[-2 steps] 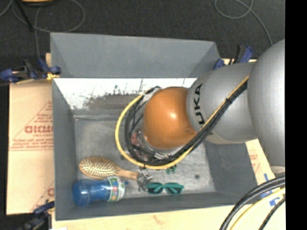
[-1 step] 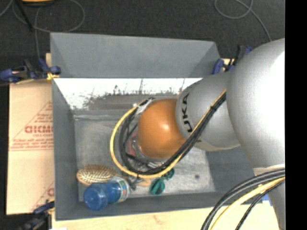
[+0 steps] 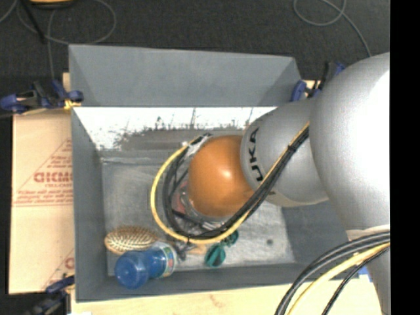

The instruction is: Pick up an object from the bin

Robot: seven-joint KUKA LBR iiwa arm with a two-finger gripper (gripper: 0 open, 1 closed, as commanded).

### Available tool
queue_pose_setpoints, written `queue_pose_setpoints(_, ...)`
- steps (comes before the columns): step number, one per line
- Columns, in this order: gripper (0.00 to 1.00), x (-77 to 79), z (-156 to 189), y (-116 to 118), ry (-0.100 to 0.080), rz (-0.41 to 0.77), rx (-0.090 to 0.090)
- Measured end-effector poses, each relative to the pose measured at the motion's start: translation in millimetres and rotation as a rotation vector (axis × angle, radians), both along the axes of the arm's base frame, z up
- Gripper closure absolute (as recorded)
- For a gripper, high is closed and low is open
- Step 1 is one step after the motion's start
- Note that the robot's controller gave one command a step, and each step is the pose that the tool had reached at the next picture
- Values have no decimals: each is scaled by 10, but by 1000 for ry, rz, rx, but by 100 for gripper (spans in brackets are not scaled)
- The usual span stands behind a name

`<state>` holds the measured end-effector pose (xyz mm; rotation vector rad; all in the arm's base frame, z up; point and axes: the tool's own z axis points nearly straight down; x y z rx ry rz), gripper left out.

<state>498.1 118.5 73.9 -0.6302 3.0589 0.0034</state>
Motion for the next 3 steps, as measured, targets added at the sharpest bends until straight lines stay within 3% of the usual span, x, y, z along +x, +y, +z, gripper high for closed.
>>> queue_pose_setpoints(1,100,-32,379,24,19,-12,-7)
queue_pose_setpoints(3,100,1,1445,118,14,-41,-5)
